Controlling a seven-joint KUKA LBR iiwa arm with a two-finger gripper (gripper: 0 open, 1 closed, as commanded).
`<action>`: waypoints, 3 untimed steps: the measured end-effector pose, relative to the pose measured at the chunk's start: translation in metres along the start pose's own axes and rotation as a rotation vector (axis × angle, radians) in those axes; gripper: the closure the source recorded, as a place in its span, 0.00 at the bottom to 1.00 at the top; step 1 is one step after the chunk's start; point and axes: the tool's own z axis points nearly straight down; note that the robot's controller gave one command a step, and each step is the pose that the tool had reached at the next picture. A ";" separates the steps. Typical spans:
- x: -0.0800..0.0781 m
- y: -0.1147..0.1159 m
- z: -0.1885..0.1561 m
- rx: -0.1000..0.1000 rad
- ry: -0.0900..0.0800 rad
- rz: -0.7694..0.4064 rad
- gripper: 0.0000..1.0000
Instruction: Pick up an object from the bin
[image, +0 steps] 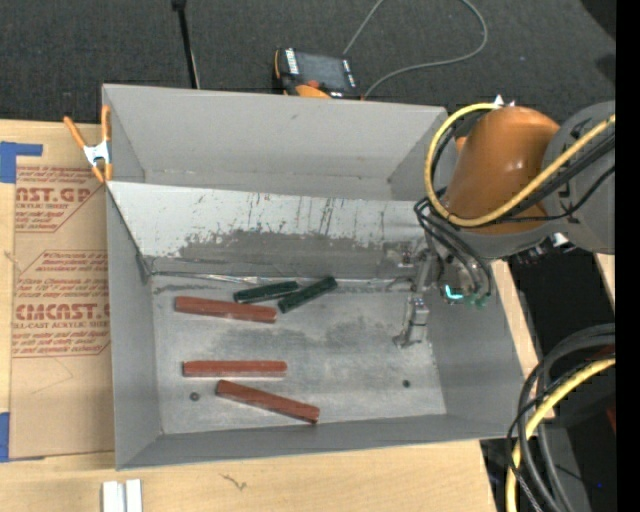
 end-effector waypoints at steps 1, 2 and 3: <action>-0.009 0.073 0.104 -0.003 -0.001 0.005 0.00; -0.013 0.141 0.111 -0.003 -0.010 0.045 0.00; -0.010 0.180 0.111 0.000 -0.009 -0.010 0.00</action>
Offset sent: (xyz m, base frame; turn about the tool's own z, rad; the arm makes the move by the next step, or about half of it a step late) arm 0.0098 0.0685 -0.0996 0.0103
